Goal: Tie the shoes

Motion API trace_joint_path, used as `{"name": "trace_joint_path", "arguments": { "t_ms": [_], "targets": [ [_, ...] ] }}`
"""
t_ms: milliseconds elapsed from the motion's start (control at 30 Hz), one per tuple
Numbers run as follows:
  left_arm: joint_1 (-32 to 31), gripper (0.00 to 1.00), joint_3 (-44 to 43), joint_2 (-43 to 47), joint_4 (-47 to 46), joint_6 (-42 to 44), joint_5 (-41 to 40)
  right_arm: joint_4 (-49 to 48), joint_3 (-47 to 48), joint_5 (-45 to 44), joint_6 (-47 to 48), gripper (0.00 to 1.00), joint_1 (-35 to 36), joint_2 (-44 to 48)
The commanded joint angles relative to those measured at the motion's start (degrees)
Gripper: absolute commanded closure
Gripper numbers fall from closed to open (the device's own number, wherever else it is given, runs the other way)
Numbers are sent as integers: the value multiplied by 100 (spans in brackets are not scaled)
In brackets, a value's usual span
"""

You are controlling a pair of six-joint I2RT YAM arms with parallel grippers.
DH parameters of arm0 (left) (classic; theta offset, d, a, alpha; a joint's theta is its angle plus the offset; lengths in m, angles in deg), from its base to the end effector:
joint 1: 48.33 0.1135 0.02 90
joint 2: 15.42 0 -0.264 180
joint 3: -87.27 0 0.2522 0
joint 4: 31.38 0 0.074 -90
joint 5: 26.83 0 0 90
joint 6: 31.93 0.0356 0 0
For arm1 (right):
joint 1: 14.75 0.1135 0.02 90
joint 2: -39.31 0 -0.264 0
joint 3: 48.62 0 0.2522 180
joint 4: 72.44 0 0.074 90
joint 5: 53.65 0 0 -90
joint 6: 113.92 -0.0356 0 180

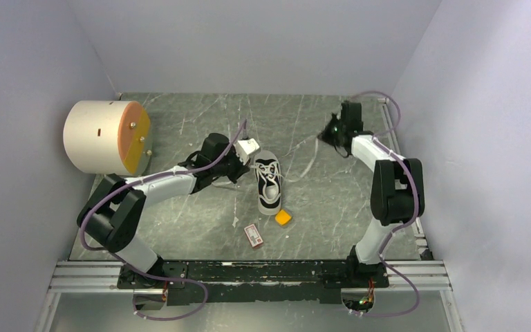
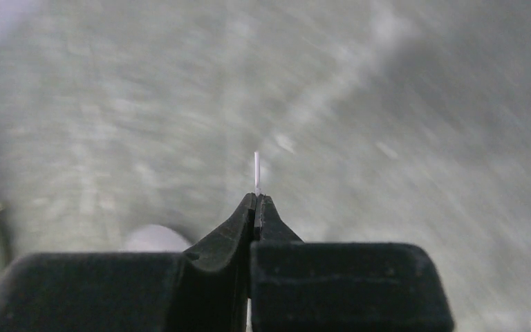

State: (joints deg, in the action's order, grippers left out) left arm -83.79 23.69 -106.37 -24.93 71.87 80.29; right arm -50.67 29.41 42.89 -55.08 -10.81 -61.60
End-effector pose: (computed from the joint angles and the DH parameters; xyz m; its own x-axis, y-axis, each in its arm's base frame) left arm 0.2693 -0.2047 0.2014 -0.2605 0.4654 -0.8459 0.8400 0.5412 0.0391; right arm 0.3790 0.0302 0.1978 -0.6771 0.4686 -0.5674 0.2352 0.8684 0.4366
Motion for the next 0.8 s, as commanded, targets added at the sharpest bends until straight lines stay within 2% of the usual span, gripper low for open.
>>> {"name": "trace_joint_path", "arguments": {
  "t_ms": [0,167,400,567,767],
  "targets": [
    [-57,95,311,38,-1135,747,80,-1378,990,1788,129,100,398,-601],
    [-91,95,450,-3,-1670,1141,31,-1386,2100,3128,-14,100,1187,-1564],
    [-236,95,751,261,-1844,1695,459,-996,3252,4297,-548,100,2492,-2482],
    [-513,95,1323,642,-2087,2168,282,500,3700,4569,-307,98,3133,-2678],
    [-709,95,1616,868,-2171,2462,59,2225,3822,4746,86,95,3321,-2631]
  ]
}}
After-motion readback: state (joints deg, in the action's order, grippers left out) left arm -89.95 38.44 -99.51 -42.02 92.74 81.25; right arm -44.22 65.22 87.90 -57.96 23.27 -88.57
